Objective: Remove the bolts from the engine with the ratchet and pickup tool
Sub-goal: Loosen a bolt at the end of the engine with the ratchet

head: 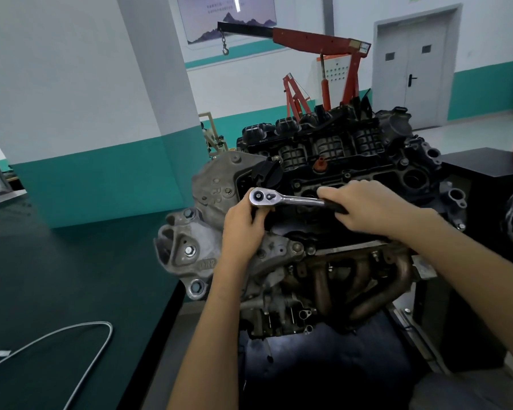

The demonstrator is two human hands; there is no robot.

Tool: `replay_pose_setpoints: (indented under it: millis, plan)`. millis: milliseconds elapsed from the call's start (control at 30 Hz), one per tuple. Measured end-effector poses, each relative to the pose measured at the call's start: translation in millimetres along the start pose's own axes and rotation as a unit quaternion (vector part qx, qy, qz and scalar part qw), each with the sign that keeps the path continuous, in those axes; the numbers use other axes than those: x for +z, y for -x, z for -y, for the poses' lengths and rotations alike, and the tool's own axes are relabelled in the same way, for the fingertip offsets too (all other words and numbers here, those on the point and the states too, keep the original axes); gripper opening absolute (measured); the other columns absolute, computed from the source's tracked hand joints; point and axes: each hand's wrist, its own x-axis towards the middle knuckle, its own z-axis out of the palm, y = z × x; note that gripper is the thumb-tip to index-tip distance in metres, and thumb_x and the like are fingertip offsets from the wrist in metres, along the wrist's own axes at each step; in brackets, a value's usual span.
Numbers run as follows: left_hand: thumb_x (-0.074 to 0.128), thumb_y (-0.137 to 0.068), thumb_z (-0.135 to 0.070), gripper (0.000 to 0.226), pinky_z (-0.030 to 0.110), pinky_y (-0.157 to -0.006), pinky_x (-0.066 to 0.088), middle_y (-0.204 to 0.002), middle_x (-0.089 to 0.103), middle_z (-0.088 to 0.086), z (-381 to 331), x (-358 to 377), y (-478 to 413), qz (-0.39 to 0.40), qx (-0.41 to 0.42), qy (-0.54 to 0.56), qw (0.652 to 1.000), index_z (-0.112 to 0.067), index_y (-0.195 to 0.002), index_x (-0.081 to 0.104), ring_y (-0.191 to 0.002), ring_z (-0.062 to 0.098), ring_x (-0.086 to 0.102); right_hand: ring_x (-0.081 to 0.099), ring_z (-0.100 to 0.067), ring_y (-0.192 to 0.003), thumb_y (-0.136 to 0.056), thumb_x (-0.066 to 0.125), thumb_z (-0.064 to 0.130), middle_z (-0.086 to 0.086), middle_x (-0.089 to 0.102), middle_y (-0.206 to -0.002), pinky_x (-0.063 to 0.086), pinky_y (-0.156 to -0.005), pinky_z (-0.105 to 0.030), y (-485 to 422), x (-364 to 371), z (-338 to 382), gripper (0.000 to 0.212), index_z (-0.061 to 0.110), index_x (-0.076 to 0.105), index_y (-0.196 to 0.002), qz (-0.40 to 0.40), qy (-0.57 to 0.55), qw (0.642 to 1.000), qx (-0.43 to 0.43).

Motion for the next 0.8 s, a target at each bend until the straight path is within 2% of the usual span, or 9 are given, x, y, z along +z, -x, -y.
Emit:
replay_pose_setpoints:
  millis: [67, 133, 233, 333, 400, 533, 667, 733, 800]
  plan:
    - [0.054, -0.096, -0.012, 0.009, 0.012, -0.053, 0.036, -0.060, 0.052, -0.016, -1.6, 2.1, 1.0, -0.035, -0.015, -0.015, 0.999, -0.016, -0.092, 0.061, -0.056, -0.004, 0.052, 0.062, -0.032, -0.079, -0.084, 0.055, 0.022, -0.003, 0.057, -0.079, 0.035, -0.059, -0.030, 5.6, 8.2, 10.2, 0.031, 0.025, 0.045, -0.113, -0.017, -0.019, 1.000, 0.015]
    - [0.053, -0.093, -0.007, 0.020, 0.010, -0.052, 0.034, -0.057, 0.049, -0.017, -2.0, 3.4, 0.5, -0.049, -0.016, -0.035, 0.998, -0.024, -0.083, 0.050, -0.057, -0.007, 0.052, 0.062, -0.028, -0.073, -0.083, 0.058, 0.021, 0.002, 0.052, -0.072, 0.035, -0.054, -0.025, 27.0, 28.4, 37.8, 0.028, 0.027, 0.043, -0.106, -0.024, -0.128, 0.990, 0.060]
    - [0.048, -0.086, -0.011, 0.010, 0.019, -0.054, 0.036, -0.060, 0.056, -0.011, 0.7, 4.9, -0.4, -0.036, -0.006, -0.060, 0.998, -0.019, -0.081, 0.052, -0.059, 0.003, 0.055, 0.057, -0.020, -0.058, -0.081, 0.058, 0.015, 0.004, 0.049, -0.063, 0.039, -0.047, -0.024, 48.2, 60.9, 96.2, 0.026, 0.027, 0.037, -0.090, -0.021, -0.373, 0.918, 0.133]
    - [0.048, -0.085, -0.018, 0.014, 0.035, -0.067, 0.051, -0.076, 0.068, -0.003, 3.4, 5.1, 0.4, -0.033, -0.032, -0.021, 0.999, -0.022, -0.085, 0.062, -0.073, 0.015, 0.064, 0.061, -0.033, -0.074, -0.082, 0.055, 0.012, -0.009, 0.059, -0.076, 0.050, -0.062, -0.038, 40.5, 78.9, 149.7, 0.030, 0.016, 0.040, -0.108, -0.063, -0.443, 0.877, 0.178]
    - [0.054, -0.089, -0.009, 0.027, 0.032, -0.074, 0.053, -0.079, 0.070, -0.007, 4.1, 3.5, 1.7, -0.037, -0.032, 0.001, 0.999, -0.034, -0.081, 0.059, -0.079, 0.009, 0.066, 0.061, -0.033, -0.076, -0.081, 0.053, 0.011, -0.012, 0.061, -0.082, 0.052, -0.065, -0.041, 38.5, 79.0, 159.2, 0.036, 0.013, 0.041, -0.115, -0.063, -0.464, 0.866, 0.175]
    - [0.054, -0.085, -0.005, 0.025, 0.020, -0.073, 0.049, -0.086, 0.070, -0.017, 2.4, 0.2, 1.0, -0.022, 0.012, 0.002, 1.000, -0.027, -0.090, 0.065, -0.081, 0.002, 0.064, 0.057, -0.029, -0.064, -0.078, 0.055, 0.010, 0.001, 0.052, -0.065, 0.049, -0.059, -0.036, 43.7, 60.2, 99.0, 0.027, 0.021, 0.046, -0.101, -0.011, -0.403, 0.909, 0.109]
    - [0.056, -0.094, -0.015, 0.019, 0.012, -0.061, 0.038, -0.076, 0.063, -0.014, 3.2, -0.7, -1.2, -0.004, 0.034, -0.029, 0.999, -0.015, -0.112, 0.065, -0.064, -0.002, 0.053, 0.061, -0.030, -0.076, -0.084, 0.058, 0.019, 0.002, 0.051, -0.074, 0.039, -0.061, -0.030, 15.2, 20.8, 16.8, 0.036, 0.023, 0.043, -0.117, 0.009, -0.082, 0.996, 0.028]
    - [0.056, -0.096, -0.013, 0.016, 0.010, -0.054, 0.033, -0.060, 0.051, -0.017, 2.2, 1.0, -0.3, -0.030, 0.024, -0.045, 0.998, -0.009, -0.108, 0.065, -0.056, -0.005, 0.050, 0.061, -0.029, -0.078, -0.088, 0.054, 0.020, -0.002, 0.060, -0.082, 0.036, -0.059, -0.031, 1.0, 8.0, 1.1, 0.033, 0.024, 0.041, -0.118, -0.003, 0.002, 1.000, -0.004]
    - [0.055, -0.095, -0.010, 0.013, 0.010, -0.051, 0.032, -0.054, 0.044, -0.018, -0.5, 2.7, 1.6, -0.052, 0.011, -0.067, 0.996, -0.004, -0.102, 0.065, -0.055, -0.006, 0.051, 0.061, -0.029, -0.075, -0.088, 0.053, 0.020, -0.003, 0.061, -0.083, 0.036, -0.058, -0.032, 4.6, 9.9, 6.4, 0.031, 0.022, 0.041, -0.115, -0.018, 0.005, 1.000, 0.007]
